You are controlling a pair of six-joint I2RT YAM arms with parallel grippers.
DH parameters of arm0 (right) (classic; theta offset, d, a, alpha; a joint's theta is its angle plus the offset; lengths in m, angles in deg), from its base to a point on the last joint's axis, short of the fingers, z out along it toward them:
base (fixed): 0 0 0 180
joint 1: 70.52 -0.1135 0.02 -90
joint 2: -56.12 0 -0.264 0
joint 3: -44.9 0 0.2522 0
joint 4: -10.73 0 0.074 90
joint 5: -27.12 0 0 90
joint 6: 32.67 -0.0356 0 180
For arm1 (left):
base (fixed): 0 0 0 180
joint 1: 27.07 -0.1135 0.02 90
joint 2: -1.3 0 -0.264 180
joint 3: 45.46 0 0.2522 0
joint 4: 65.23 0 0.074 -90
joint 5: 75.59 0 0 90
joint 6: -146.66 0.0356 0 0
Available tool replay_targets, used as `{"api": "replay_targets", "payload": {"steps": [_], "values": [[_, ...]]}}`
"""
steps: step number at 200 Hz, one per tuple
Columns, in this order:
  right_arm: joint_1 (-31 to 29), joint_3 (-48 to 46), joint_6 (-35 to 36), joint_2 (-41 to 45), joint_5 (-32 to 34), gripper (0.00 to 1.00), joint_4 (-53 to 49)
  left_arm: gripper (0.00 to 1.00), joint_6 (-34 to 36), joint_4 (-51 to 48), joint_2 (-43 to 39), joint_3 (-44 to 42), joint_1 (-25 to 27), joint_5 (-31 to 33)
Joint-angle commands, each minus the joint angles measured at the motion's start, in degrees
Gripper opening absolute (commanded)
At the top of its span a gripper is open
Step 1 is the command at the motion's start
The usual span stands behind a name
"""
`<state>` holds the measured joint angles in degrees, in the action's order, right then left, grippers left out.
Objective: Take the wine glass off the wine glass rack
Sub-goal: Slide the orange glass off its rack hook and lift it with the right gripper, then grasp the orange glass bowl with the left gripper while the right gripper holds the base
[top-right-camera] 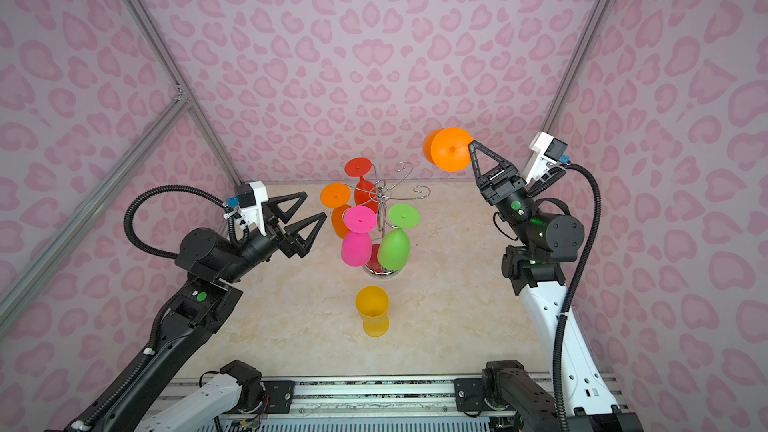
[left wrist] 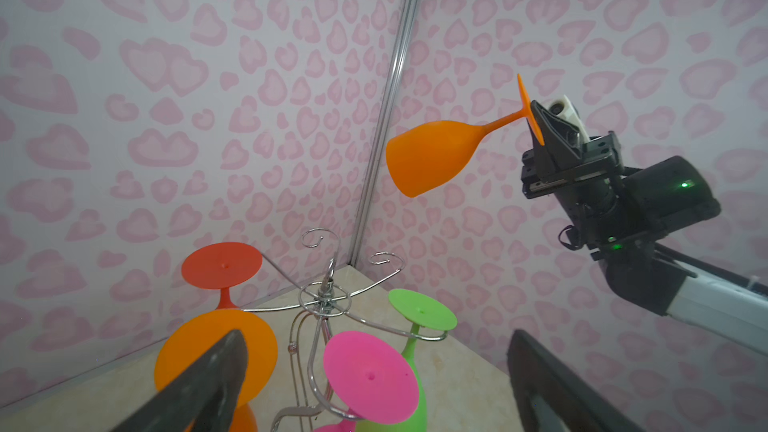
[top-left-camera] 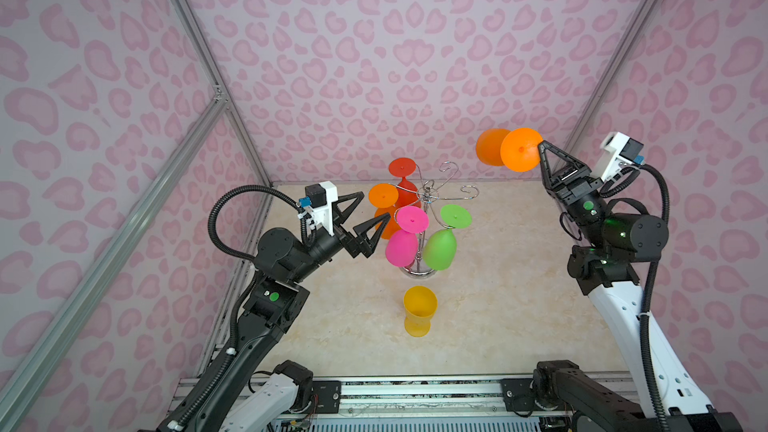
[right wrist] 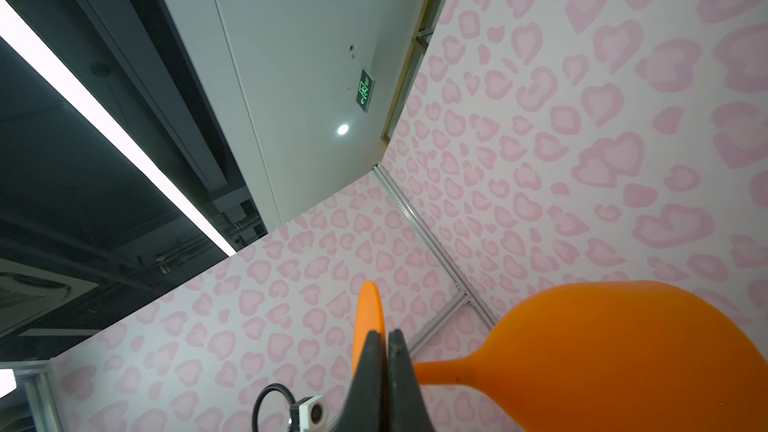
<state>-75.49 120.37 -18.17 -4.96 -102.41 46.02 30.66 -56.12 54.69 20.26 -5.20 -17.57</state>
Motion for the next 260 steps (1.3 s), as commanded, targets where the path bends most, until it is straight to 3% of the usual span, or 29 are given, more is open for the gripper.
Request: {"api": "replay_targets", "payload": {"steps": [1, 41, 101, 138, 206, 260], "values": [[-3.2, -0.02, -6.98, -2.47, -0.88, 0.0, 13.69, 1.0, -17.83, 24.28, 5.39, 0.35, -2.64, -15.77], [-9.31, 0.03, -12.64, -7.36, -0.2, 0.0, 23.6, 0.99, -31.33, 42.07, 15.66, 4.16, -2.97, -21.54], [-15.26, -1.07, -19.96, -14.41, 2.18, 0.0, 35.5, 0.97, -44.59, 56.79, 26.3, 8.31, -3.67, -21.55], [-17.01, -0.93, -23.84, -17.78, 3.28, 0.0, 40.28, 0.96, -48.09, 60.74, 30.19, 9.19, -3.85, -20.75], [-19.47, -1.16, -23.8, -19.74, 3.23, 0.0, 40.25, 0.93, -51.45, 64.63, 32.72, 10.15, -3.82, -20.26], [-20.34, -0.99, -24.6, -21.49, 3.76, 0.0, 40.25, 0.73, -55.38, 68.53, 32.9, 9.94, -3.84, -19.83]]}}
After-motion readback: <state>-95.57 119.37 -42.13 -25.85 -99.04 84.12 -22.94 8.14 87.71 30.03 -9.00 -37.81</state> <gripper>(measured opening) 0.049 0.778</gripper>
